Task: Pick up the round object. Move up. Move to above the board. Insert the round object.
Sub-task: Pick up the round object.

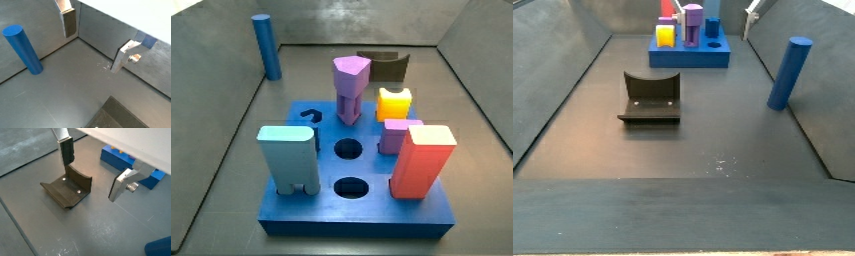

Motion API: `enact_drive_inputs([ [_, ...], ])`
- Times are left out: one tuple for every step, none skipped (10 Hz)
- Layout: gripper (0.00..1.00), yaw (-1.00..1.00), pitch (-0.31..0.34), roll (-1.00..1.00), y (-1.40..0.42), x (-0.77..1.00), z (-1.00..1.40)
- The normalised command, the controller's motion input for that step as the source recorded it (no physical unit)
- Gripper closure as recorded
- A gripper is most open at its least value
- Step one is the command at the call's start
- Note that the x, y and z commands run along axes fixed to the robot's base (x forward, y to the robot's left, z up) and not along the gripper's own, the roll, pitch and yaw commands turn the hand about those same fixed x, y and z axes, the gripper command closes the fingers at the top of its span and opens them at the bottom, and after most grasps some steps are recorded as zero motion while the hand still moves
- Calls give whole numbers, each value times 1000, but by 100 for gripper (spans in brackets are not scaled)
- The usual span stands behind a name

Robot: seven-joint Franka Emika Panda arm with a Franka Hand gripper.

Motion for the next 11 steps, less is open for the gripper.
enact_drive_inputs([
  [0, -14, 0, 17, -71, -234, 0],
  [0, -40, -1, 0, -243, -566, 46],
  [0, 0, -66, 0, -334, -714, 117],
  [0, 0, -97, 0, -386, -786, 154],
  [0, 0, -121, 0, -423, -811, 137],
  [0, 0, -109, 0, -389, -874, 34],
  [0, 0, -110, 0, -366, -949, 0],
  [0, 0, -103, 0, -286, -991, 0],
  [0, 0, -91, 4, -180, -1000, 0],
  [0, 0, -86, 4, -71, -1000, -26],
  [0, 0, -70, 7, -20, -974, -54],
])
